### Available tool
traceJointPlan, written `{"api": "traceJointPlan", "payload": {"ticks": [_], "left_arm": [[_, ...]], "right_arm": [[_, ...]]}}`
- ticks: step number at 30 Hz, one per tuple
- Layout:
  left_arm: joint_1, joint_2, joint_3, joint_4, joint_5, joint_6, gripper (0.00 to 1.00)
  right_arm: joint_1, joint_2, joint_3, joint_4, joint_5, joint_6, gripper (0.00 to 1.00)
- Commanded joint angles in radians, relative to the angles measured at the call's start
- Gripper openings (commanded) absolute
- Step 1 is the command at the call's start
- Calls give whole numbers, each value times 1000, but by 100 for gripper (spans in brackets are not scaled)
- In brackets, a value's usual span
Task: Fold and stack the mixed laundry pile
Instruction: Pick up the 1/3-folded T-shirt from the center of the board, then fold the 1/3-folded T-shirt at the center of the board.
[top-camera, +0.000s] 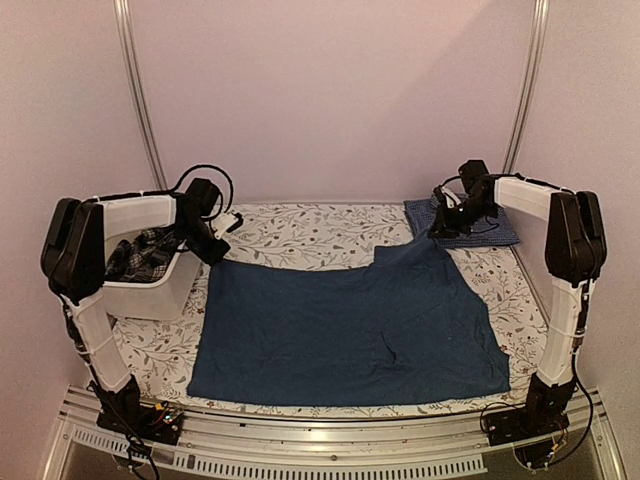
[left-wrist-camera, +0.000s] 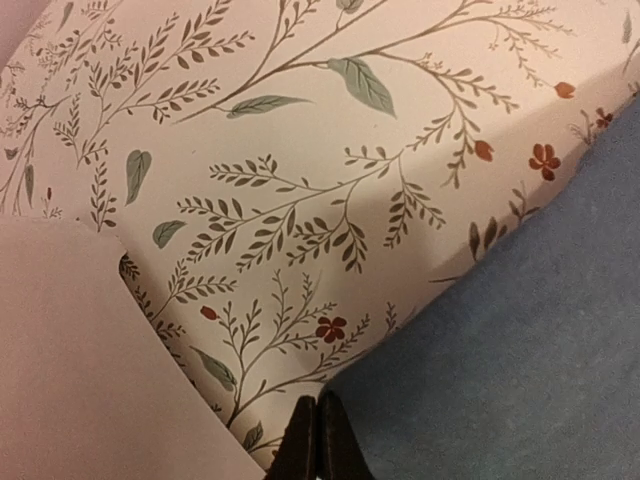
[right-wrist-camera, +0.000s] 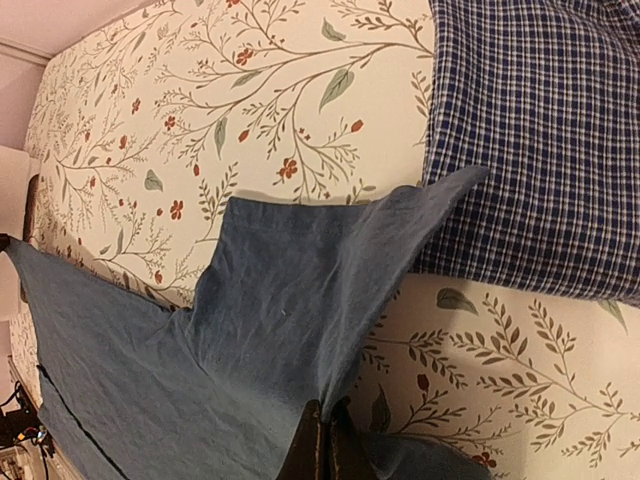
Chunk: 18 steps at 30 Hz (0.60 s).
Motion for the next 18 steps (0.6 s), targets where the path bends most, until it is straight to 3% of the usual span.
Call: {"api": "traceJointPlan", "payload": {"ticks": [1, 13, 18], "left_arm": [[-9, -113, -109, 102, 24, 0, 0], [-63, -353, -346, 146, 35, 6, 0], [-107, -436, -410, 120, -47, 3, 0]], "right_arm": [[-5, -110, -121, 45, -21, 4, 0], [-5, -350, -428, 79, -41, 24, 0], [-5, -434, -510, 52, -30, 18, 0]]}}
